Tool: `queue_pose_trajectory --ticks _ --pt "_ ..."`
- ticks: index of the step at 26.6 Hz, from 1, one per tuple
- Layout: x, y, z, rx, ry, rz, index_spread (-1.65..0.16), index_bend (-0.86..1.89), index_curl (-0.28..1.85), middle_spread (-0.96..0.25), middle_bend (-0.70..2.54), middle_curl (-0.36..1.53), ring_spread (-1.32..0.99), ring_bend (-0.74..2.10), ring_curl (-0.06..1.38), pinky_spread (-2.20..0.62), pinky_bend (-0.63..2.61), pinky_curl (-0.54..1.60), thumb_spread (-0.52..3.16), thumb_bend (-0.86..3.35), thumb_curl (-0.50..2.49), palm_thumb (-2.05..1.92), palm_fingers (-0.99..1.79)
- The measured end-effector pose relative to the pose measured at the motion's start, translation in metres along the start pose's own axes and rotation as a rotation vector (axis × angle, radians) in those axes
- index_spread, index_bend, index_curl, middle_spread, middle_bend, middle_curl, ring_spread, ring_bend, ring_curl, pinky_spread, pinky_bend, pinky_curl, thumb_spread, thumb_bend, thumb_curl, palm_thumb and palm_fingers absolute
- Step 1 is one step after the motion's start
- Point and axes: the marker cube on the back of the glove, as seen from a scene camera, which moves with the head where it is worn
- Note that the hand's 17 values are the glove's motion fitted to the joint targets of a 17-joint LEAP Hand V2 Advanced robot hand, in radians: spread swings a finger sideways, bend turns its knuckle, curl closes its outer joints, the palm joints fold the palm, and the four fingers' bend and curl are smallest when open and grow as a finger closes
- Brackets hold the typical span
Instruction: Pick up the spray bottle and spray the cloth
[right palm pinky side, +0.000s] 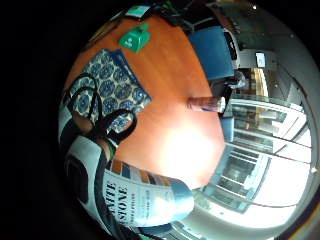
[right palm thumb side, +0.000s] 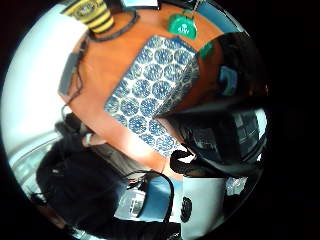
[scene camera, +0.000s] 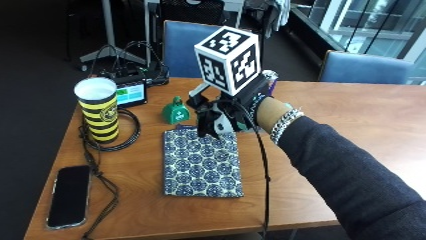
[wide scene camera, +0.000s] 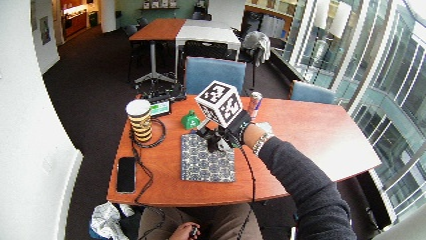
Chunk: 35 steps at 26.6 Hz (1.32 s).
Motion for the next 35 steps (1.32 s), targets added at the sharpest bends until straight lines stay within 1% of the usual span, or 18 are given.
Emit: queue_pose_trajectory --ticks 6,11,16,21,25,28,32,35 --pt "0.008 -0.003 -0.043 0.159 -0.258 0.035 -0.28 0.3 0.57 -0.25 0.44 0.48 -0.21 0.56 0.44 -0.27 0.47 0.38 0.49 -0.03 0.77 0.85 1.35" --pt "0.007 -0.004 -0.064 0.305 -0.579 0.021 -0.28 0.3 0.57 -0.25 0.44 0.48 -0.21 0.56 0.44 -0.26 0.46 0.38 0.49 -0.03 0.77 0.84 1.34" --pt "-0.002 -0.006 -0.085 0.497 -0.888 0.024 -0.28 0.3 0.58 -0.24 0.44 0.48 -0.21 0.55 0.43 -0.22 0.44 0.37 0.5 -0.03 0.77 0.84 1.32" --pt "-0.021 -0.011 -0.096 0.705 -1.148 0.1 -0.29 0.29 0.58 -0.24 0.44 0.48 -0.21 0.54 0.43 -0.19 0.44 0.37 0.51 -0.03 0.77 0.85 1.31" --pt "-0.033 -0.017 -0.088 0.851 -1.301 0.159 -0.29 0.28 0.58 -0.24 0.44 0.48 -0.21 0.54 0.43 -0.18 0.44 0.37 0.52 -0.03 0.77 0.85 1.3" --pt "-0.035 -0.028 -0.066 0.939 -1.325 0.2 -0.29 0.27 0.58 -0.23 0.43 0.48 -0.2 0.54 0.43 -0.19 0.45 0.37 0.52 -0.03 0.77 0.86 1.31" --pt "-0.043 -0.036 -0.03 1.006 -1.33 0.239 -0.29 0.26 0.58 -0.23 0.42 0.48 -0.2 0.53 0.43 -0.2 0.46 0.38 0.53 -0.03 0.78 0.86 1.31" --pt "-0.053 -0.039 -0.004 1.021 -1.311 0.258 -0.29 0.26 0.58 -0.23 0.42 0.48 -0.2 0.53 0.43 -0.2 0.46 0.38 0.53 -0.03 0.77 0.86 1.31"
